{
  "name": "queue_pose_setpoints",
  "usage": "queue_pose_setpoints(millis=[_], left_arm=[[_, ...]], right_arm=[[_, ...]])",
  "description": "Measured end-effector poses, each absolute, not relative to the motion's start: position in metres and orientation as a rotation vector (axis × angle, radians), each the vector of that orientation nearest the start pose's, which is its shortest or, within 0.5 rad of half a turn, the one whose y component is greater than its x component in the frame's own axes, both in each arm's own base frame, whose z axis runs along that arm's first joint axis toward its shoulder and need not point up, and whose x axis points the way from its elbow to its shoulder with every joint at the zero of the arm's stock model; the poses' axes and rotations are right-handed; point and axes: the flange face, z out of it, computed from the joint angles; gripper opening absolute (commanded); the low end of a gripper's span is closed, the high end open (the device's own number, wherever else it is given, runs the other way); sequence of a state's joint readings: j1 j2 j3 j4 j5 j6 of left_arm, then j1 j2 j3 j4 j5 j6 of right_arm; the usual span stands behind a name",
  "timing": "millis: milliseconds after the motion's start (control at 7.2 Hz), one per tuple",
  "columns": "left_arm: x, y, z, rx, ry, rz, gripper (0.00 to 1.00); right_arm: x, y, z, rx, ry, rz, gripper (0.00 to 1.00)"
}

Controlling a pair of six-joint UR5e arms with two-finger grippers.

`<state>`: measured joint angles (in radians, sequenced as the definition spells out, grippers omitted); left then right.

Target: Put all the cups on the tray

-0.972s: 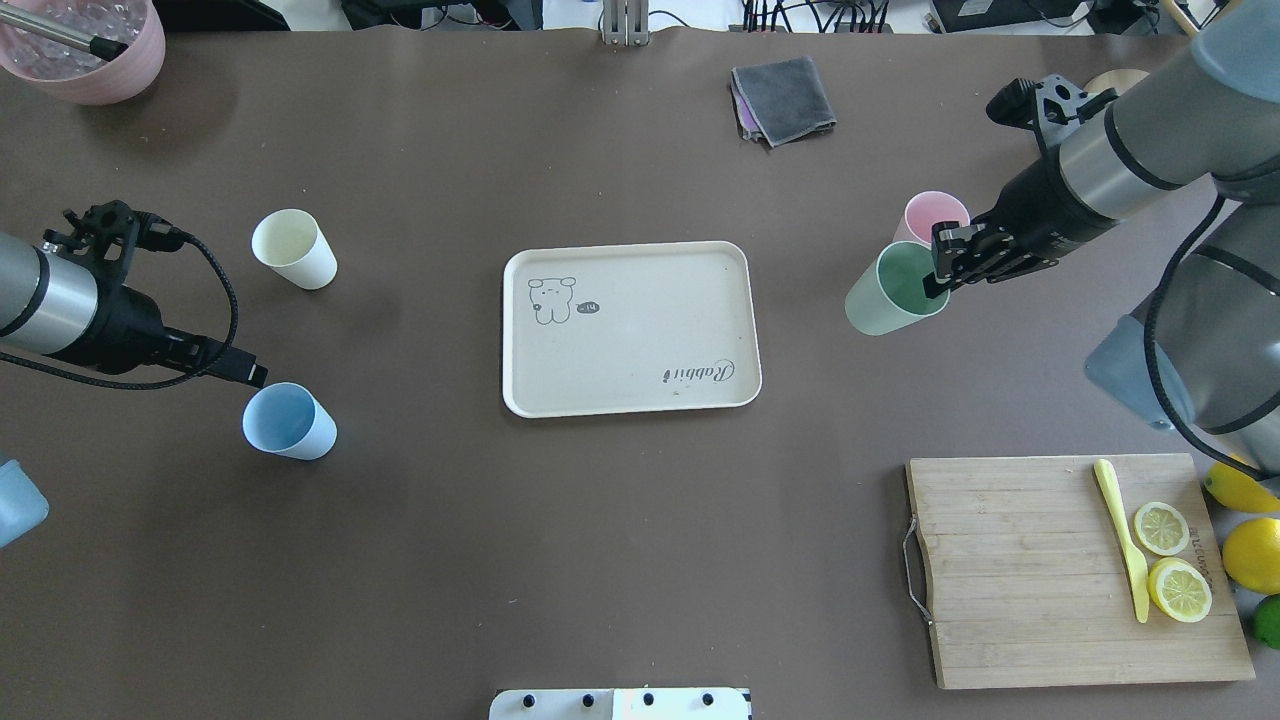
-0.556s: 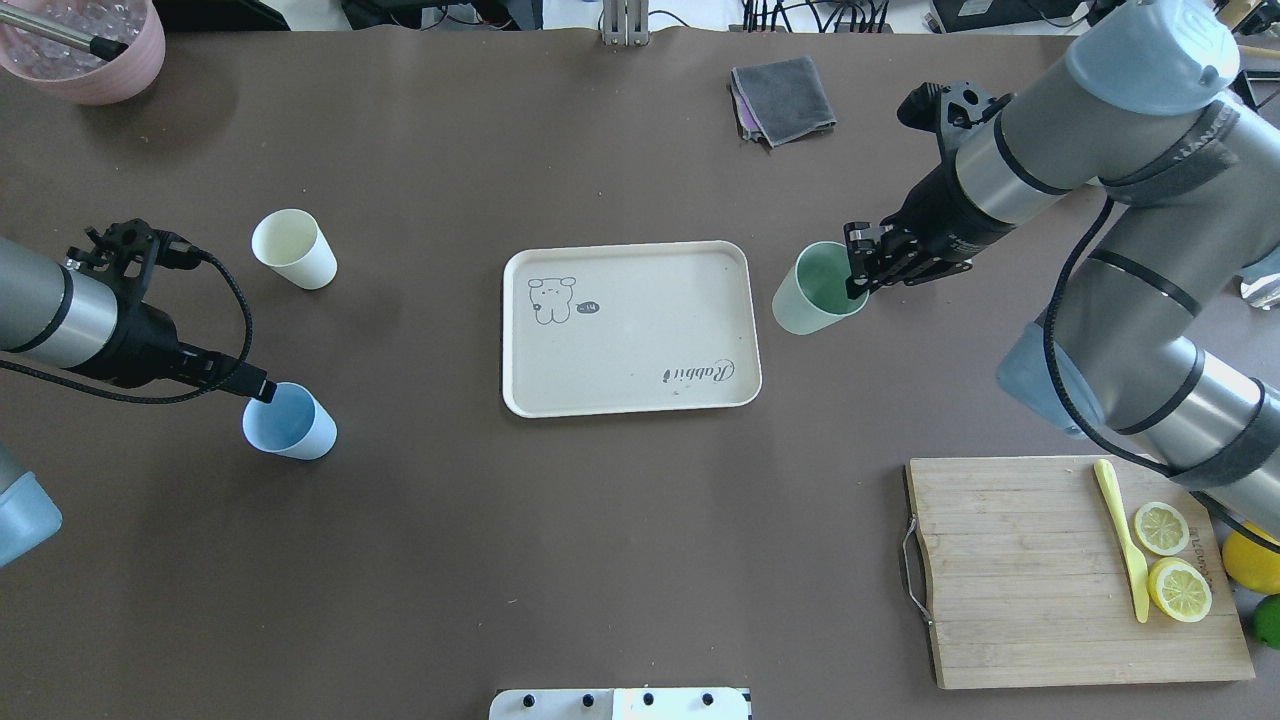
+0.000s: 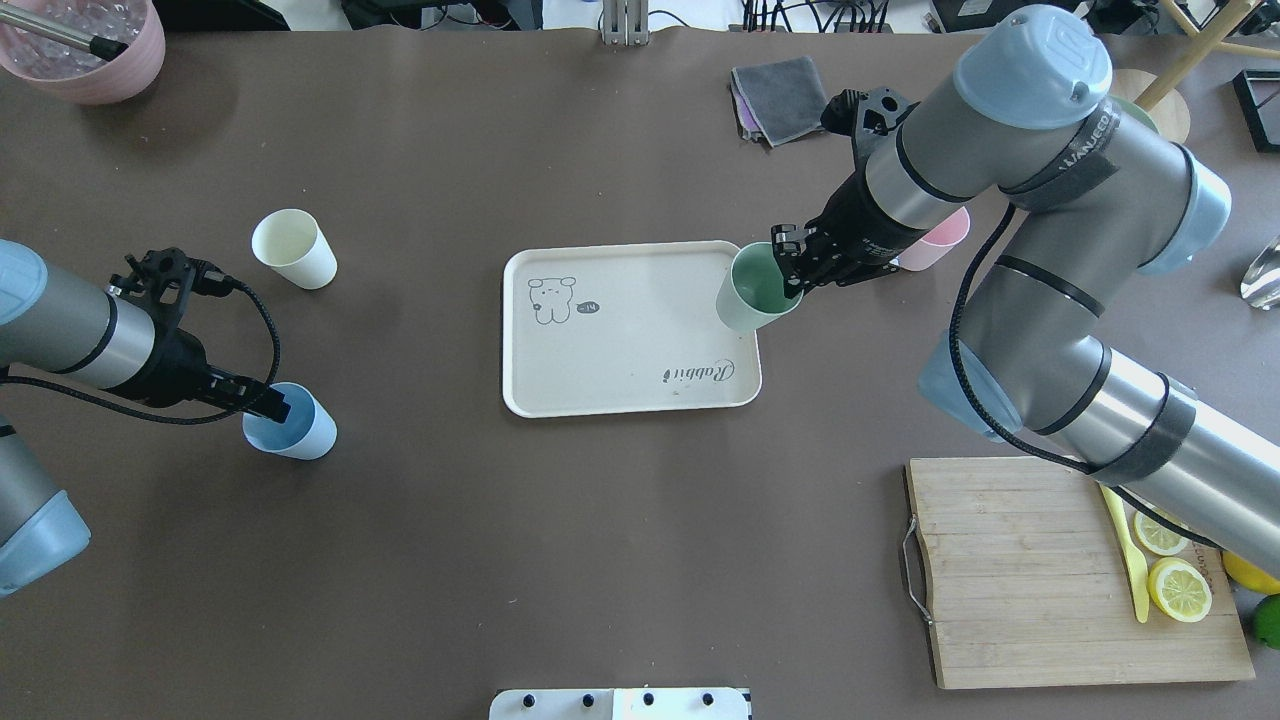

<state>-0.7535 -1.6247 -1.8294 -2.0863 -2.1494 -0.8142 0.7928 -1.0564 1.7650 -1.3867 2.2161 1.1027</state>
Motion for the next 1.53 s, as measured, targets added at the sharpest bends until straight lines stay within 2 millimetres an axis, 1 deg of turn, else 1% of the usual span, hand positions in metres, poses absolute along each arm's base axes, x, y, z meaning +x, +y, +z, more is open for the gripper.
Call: queue_pose_setpoints(millis=[278, 417, 556, 694, 833, 972, 1389, 1528], left_arm=[[0.331, -0.417, 0.447, 0.160, 0.967, 0.241, 0.00], [0.330, -0.417, 0.443, 0.160, 0.977, 0.225, 0.00], [0.326, -0.415, 0.433, 0.156, 0.994, 0.203, 0.00], [0.320, -0.414, 0.420, 0.154, 1.013, 0.183, 0.00], [0.316, -0.415, 0.411, 0.155, 1.024, 0.168, 0.00], [0.317, -0.420, 0.399, 0.153, 1.031, 0.150, 0.00], [0.333, -0.439, 0.344, 0.139, 1.058, 0.085, 0.00], [0.339, -0.444, 0.323, 0.136, 1.075, 0.061, 0.00]], right_arm=[[-0.411, -0.503, 0.249, 0.031, -1.024, 0.005, 0.00], [-0.426, -0.504, 0.247, 0.030, -1.013, 0.006, 0.00], [-0.438, -0.501, 0.247, 0.025, -1.006, 0.006, 0.00], [-0.447, -0.496, 0.248, 0.017, -1.001, 0.006, 0.00], [-0.455, -0.492, 0.250, 0.012, -0.994, 0.005, 0.00], [-0.462, -0.488, 0.253, 0.013, -0.982, 0.005, 0.00], [-0.482, -0.487, 0.272, -0.001, -0.942, 0.017, 0.00], [-0.486, -0.488, 0.278, -0.010, -0.932, 0.022, 0.64]])
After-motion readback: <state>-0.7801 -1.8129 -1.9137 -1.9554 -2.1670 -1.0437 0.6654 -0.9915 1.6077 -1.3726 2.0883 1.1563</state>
